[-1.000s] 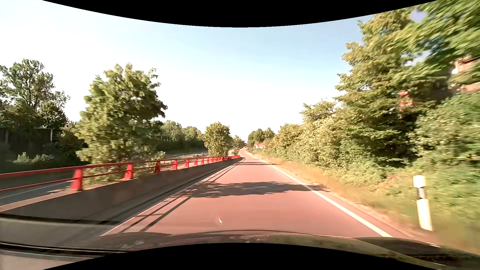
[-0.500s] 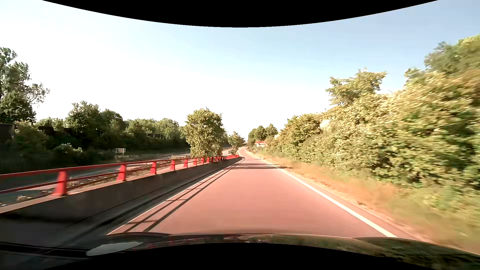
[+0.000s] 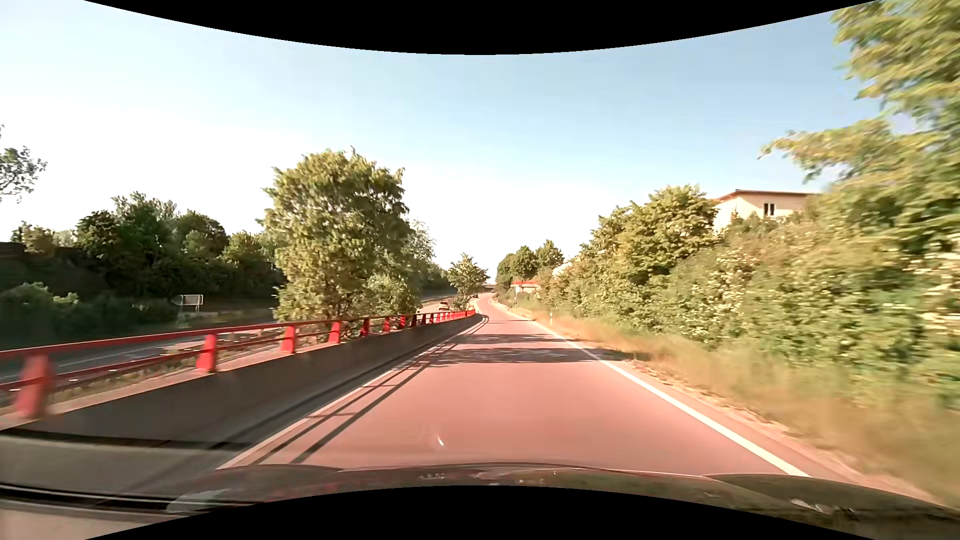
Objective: Follow the waypoints while adhering to traffic rules and regulations
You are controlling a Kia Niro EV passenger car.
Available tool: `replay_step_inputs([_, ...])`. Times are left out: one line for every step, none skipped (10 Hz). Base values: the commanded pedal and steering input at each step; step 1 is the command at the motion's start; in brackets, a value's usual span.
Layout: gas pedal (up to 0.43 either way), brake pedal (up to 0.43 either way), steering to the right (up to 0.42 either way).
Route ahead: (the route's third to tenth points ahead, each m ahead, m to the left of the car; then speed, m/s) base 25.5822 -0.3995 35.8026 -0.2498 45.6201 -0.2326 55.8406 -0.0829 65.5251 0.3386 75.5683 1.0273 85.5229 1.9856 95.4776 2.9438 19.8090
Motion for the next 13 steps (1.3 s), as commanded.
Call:
replay_step_inputs([0.441, 0.006, -0.003])
replay_step_inputs([0.441, 0.006, -0.003])
replay_step_inputs([0.441, 0.006, -0.003])
replay_step_inputs([0.441, 0.006, -0.003])
replay_step_inputs([0.441, 0.006, -0.004])
replay_step_inputs([0.441, 0.006, -0.006])
replay_step_inputs([0.441, 0.006, -0.007])
replay_step_inputs([0.441, 0.006, -0.008])
replay_step_inputs([0.441, 0.006, -0.008])
replay_step_inputs([0.441, 0.006, -0.008])
replay_step_inputs([0.441, 0.006, -0.009])
replay_step_inputs([0.429, 0.006, -0.008])
replay_step_inputs([0.429, 0.006, -0.009])
